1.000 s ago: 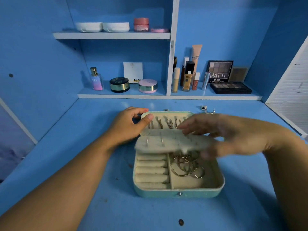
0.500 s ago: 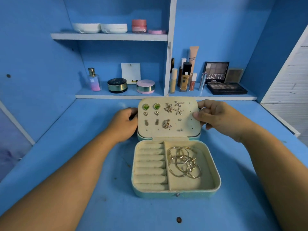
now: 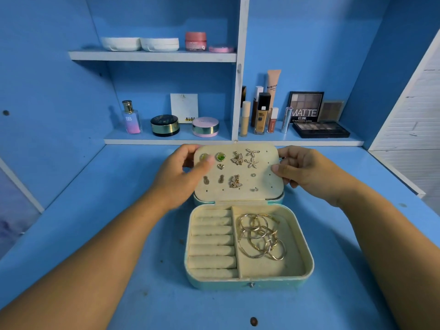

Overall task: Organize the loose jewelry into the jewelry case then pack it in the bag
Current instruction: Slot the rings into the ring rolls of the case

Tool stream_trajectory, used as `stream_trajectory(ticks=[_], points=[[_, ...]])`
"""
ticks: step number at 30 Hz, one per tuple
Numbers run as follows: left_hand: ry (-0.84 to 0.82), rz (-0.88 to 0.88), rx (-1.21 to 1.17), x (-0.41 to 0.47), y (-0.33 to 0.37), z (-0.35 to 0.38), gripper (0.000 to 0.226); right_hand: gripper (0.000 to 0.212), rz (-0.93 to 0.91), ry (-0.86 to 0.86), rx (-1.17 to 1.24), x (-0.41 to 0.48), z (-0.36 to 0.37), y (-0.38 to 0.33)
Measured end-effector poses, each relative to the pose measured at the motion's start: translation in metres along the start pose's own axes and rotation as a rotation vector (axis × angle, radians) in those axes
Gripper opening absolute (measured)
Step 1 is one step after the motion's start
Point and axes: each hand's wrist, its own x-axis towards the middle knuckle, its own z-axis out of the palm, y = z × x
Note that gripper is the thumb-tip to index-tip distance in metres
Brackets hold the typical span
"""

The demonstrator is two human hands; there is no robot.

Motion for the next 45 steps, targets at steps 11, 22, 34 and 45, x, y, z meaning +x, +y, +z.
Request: stream_trajectory(ticks=[11, 22, 34, 45], points=[[-0.035, 0.056, 0.117, -0.004, -0.001, 0.017, 0.099, 0.016, -0.028, -0.012, 0.045, 0.001, -0.001, -0.001], [0.083, 0.07, 0.155, -0.007, 0.007, 0.023, 0.087, 0.019, -0.065, -0.017, 0.077, 0.002, 0.0, -0.001], [0.098, -0.005, 0.244, 0.002, -0.006, 0.008, 0.049, 0.021, -0.026, 0.063, -0.001, 0.01, 0.009, 0.016], [0.046, -0.03, 0.372, 0.001, -0.012, 0.011, 0.044, 0.033, -0.095, 0.007, -0.581, 0.011, 0.011, 0.019]])
